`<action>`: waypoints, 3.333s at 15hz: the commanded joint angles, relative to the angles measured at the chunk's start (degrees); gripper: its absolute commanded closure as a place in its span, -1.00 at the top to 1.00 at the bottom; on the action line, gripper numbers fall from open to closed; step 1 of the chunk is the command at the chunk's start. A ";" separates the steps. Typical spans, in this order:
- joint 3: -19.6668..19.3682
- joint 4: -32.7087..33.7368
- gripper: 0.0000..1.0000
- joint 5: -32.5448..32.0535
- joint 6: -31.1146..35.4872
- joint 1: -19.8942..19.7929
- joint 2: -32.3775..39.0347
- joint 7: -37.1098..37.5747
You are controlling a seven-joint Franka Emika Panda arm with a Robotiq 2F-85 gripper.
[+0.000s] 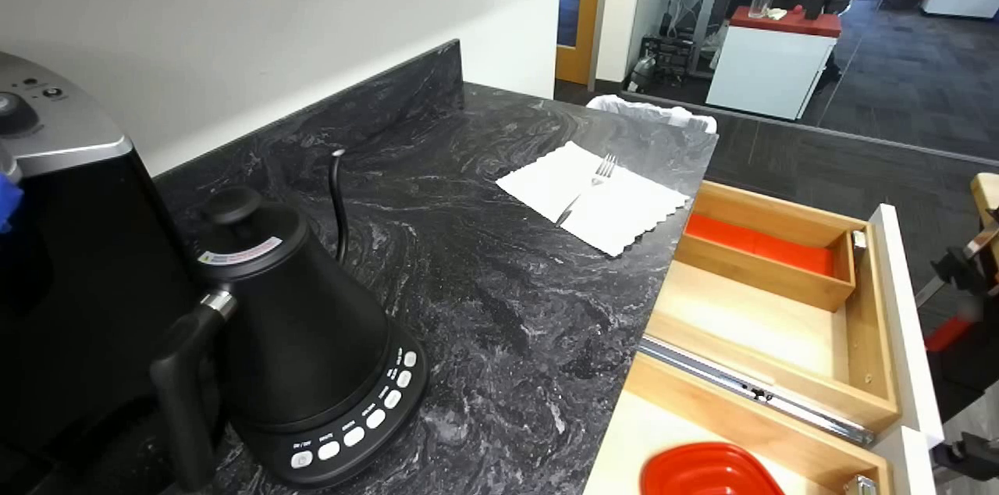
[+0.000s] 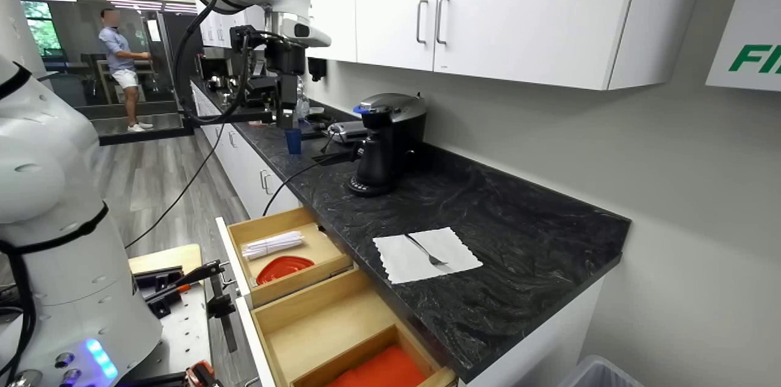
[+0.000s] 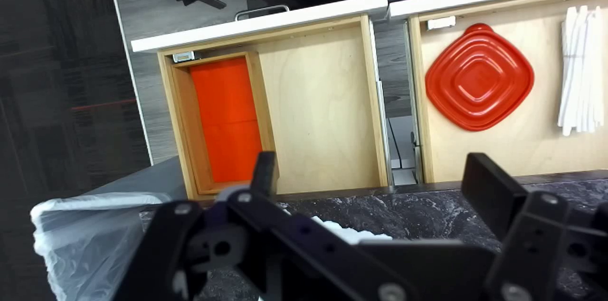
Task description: Put the silver fork inside the open drawer on the right
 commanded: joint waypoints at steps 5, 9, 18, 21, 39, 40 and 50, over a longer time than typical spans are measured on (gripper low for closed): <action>-1.30 0.07 1.00 -0.58 -0.07 1.48 0.23 0.55; -1.13 0.01 1.00 -0.98 0.58 1.29 1.53 0.89; -2.47 1.35 1.00 -2.63 9.60 0.18 11.50 1.33; -3.98 2.46 1.00 -4.72 14.33 -0.13 16.36 1.62; -15.17 16.22 1.00 -4.83 27.35 1.39 39.47 27.18; -15.55 16.58 1.00 -4.66 27.71 1.51 40.15 28.76; -16.24 17.19 1.00 -3.58 26.93 1.89 41.36 28.08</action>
